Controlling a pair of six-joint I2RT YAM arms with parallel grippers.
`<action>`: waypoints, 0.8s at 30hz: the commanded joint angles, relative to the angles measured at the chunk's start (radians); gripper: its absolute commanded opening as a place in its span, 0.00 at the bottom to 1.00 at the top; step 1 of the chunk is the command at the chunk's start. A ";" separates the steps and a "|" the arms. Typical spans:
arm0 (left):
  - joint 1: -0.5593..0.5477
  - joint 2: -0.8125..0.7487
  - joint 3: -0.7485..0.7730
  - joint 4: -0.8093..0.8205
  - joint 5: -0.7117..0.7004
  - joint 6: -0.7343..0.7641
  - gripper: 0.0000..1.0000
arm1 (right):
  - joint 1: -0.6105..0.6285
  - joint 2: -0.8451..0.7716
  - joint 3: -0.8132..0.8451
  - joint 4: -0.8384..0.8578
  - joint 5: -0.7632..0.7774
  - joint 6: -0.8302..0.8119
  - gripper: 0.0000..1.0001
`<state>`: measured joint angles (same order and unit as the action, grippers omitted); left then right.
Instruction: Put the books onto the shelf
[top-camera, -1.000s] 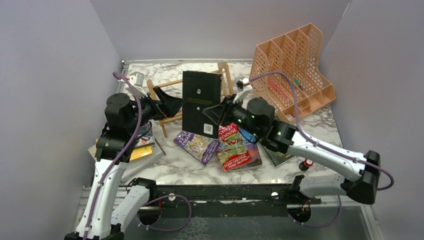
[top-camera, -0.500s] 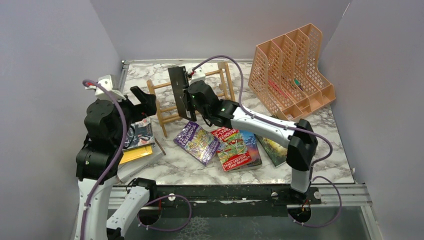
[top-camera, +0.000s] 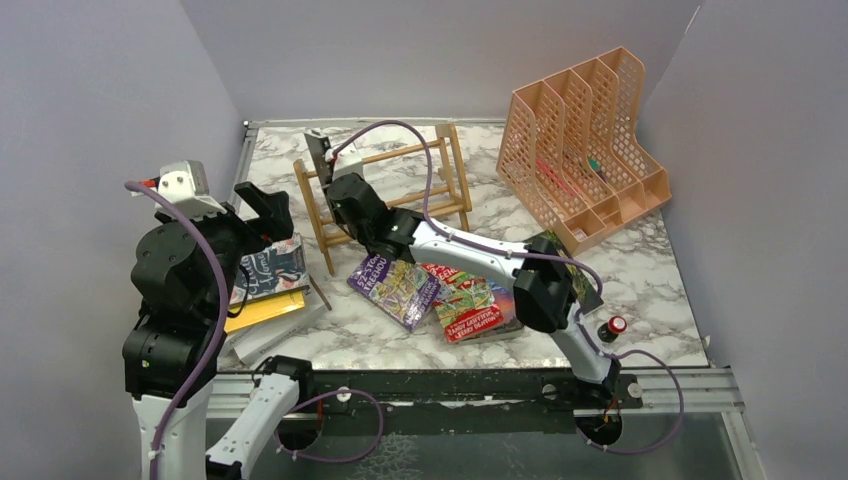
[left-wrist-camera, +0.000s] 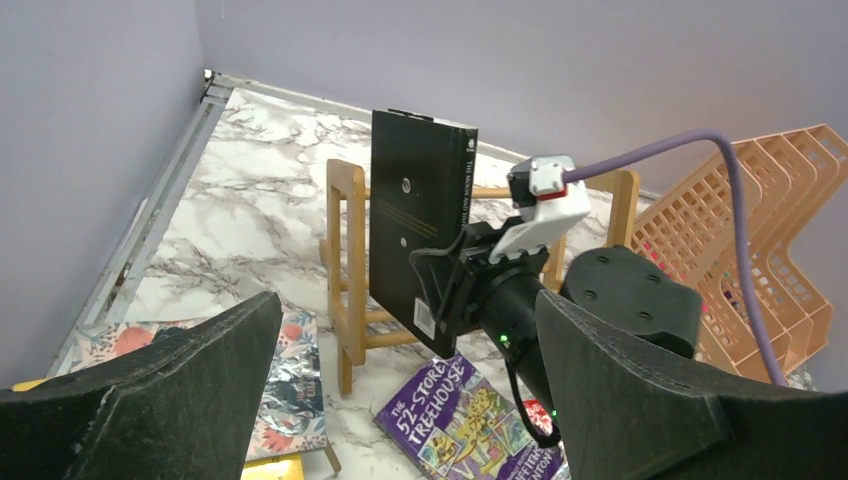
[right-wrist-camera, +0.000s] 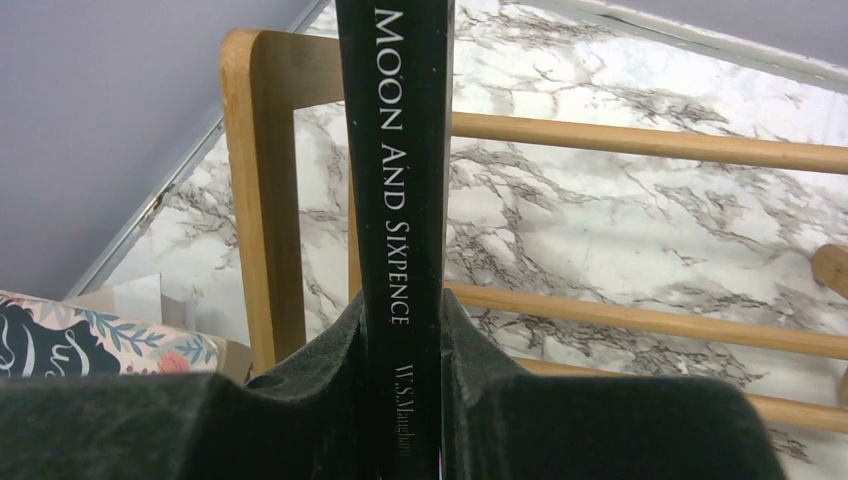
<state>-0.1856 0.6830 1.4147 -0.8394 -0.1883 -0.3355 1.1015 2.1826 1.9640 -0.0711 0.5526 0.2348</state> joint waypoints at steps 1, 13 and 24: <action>-0.006 -0.006 0.044 -0.035 -0.046 0.040 0.98 | 0.025 0.077 0.154 0.014 0.081 0.015 0.01; -0.006 0.001 0.021 -0.034 -0.035 0.025 0.98 | 0.036 0.193 0.291 -0.123 0.058 0.097 0.26; -0.006 0.038 -0.023 -0.004 0.010 0.008 0.98 | 0.036 0.125 0.172 -0.059 0.024 0.102 0.34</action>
<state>-0.1856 0.7029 1.4101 -0.8623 -0.2081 -0.3206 1.1267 2.3520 2.1403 -0.1753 0.5751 0.3504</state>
